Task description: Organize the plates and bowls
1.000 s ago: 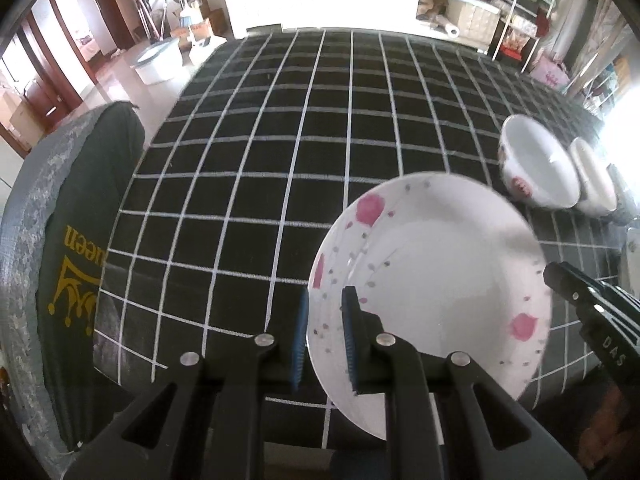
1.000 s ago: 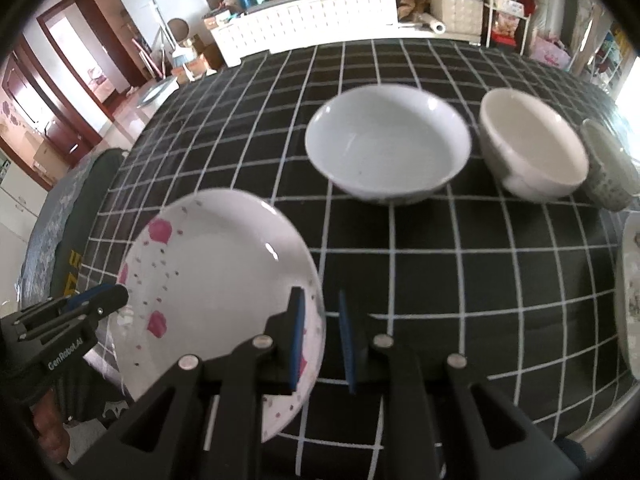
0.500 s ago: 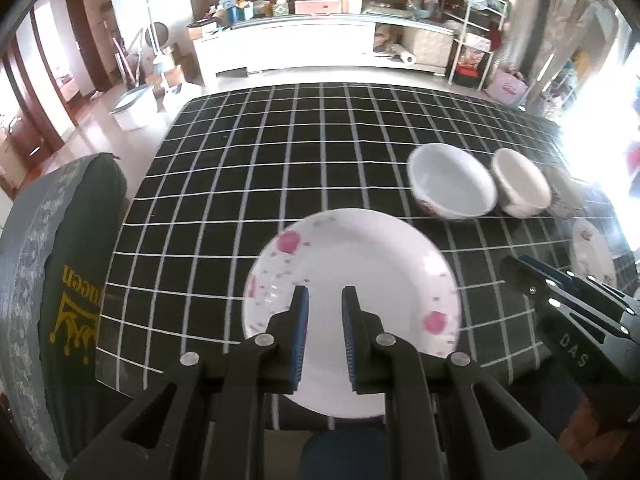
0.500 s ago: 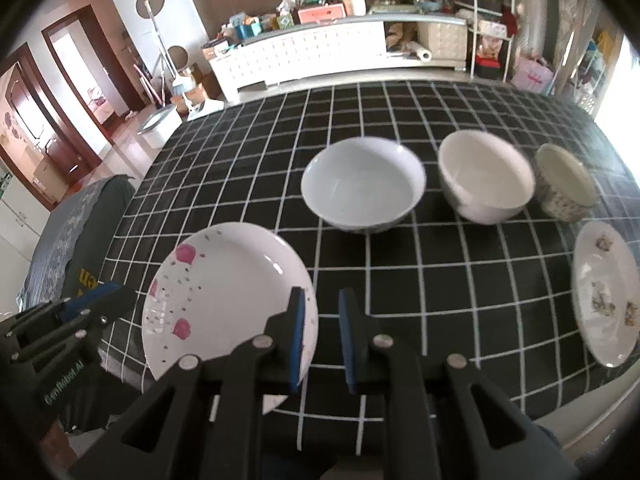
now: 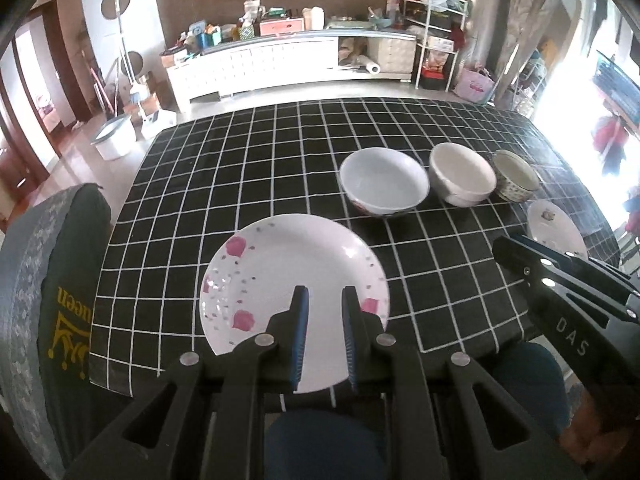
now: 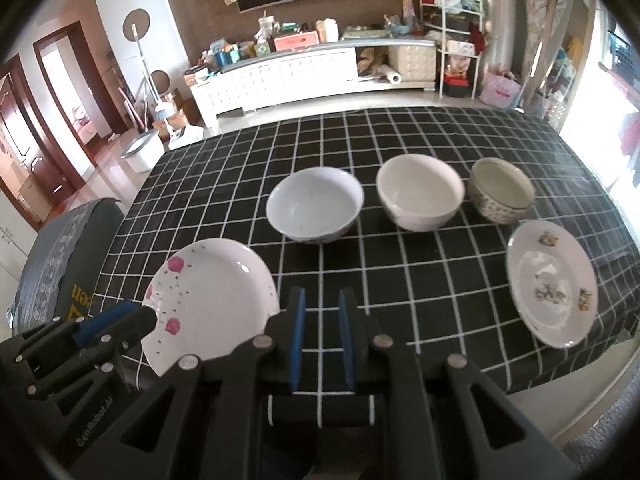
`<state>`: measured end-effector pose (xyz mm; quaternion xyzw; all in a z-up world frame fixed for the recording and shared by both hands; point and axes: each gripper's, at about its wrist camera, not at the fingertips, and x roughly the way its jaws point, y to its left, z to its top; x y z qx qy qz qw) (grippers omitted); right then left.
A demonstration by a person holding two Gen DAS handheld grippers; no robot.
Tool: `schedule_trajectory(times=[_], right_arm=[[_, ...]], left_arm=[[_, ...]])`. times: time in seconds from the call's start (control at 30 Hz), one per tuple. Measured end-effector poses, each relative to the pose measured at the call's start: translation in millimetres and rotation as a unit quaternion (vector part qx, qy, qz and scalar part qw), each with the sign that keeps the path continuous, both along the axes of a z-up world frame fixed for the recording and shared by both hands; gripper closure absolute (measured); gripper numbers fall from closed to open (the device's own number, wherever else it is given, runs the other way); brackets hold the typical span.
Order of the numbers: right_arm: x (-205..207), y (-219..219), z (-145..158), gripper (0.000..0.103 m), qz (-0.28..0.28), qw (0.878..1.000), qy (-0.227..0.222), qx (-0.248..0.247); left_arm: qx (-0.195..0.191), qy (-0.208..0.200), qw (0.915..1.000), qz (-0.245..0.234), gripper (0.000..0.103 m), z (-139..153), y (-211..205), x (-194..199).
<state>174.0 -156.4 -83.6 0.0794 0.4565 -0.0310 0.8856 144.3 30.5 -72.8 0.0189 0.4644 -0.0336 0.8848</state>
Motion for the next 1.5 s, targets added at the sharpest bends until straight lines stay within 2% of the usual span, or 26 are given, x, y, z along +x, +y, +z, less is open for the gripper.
schedule_trajectory(times=[0.13, 0.27, 0.33, 0.6, 0.67, 0.73, 0.9, 1.0, 1.3, 1.5], right_arm=[[-13, -8, 7, 0.082, -0.011, 1.0, -0.007, -0.007], [-28, -16, 8, 0.082, -0.022, 1.0, -0.009, -0.011], [-33, -18, 8, 0.082, -0.027, 1.0, -0.007, -0.013], [-48, -42, 10, 0.082, -0.058, 0.998, -0.004, -0.019], [-50, -48, 8, 0.081, -0.064, 0.998, -0.001, -0.016], [-52, -52, 7, 0.078, -0.071, 0.997, 0.002, -0.018], [-57, -63, 6, 0.06, -0.081, 0.996, -0.001, -0.027], [-59, -72, 5, 0.052, -0.088, 0.996, -0.001, -0.025], [-61, -110, -2, 0.049, -0.11, 0.994, 0.014, -0.023], [-61, -147, -5, 0.049, -0.132, 0.991, 0.025, -0.022]], left_arm=[[-0.017, -0.012, 0.9997, -0.011, 0.075, 8, -12, -13], [-0.02, -0.015, 0.9995, -0.022, 0.074, 11, -23, -22], [-0.021, -0.014, 0.9994, -0.024, 0.071, 12, -29, -24], [-0.022, -0.012, 0.9991, -0.034, 0.067, 11, -51, -29], [-0.013, -0.014, 0.9992, -0.034, 0.063, 10, -58, -31], [-0.01, -0.011, 0.9992, -0.038, 0.062, 8, -64, -31], [-0.007, -0.001, 0.9993, -0.036, 0.061, 4, -73, -26], [-0.004, 0.004, 0.9992, -0.04, 0.061, 1, -81, -23], [-0.026, 0.02, 0.9979, -0.056, 0.06, -6, -113, -7], [-0.032, 0.036, 0.996, -0.076, 0.06, -13, -148, 11]])
